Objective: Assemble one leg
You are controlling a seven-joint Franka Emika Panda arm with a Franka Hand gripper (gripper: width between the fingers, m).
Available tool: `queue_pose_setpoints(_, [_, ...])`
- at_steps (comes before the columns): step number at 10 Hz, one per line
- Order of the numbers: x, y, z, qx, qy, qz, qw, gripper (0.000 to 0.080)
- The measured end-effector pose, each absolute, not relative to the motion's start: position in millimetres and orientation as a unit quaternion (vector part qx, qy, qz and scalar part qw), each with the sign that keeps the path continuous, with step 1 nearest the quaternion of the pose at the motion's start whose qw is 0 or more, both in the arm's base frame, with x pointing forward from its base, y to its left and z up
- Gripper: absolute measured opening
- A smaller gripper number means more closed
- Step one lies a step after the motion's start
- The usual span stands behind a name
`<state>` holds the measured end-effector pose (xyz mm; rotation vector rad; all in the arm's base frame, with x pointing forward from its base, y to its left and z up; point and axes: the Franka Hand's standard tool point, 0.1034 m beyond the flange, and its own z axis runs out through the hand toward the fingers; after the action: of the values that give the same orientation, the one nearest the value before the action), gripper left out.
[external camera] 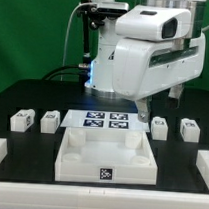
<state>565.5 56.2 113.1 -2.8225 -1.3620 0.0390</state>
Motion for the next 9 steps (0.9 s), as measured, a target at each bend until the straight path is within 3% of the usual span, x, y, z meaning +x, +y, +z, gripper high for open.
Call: queue_pose_setpoints(9, [565.3, 56.2, 112.9, -0.901, -0.435, 0.013, 0.004, 0.065])
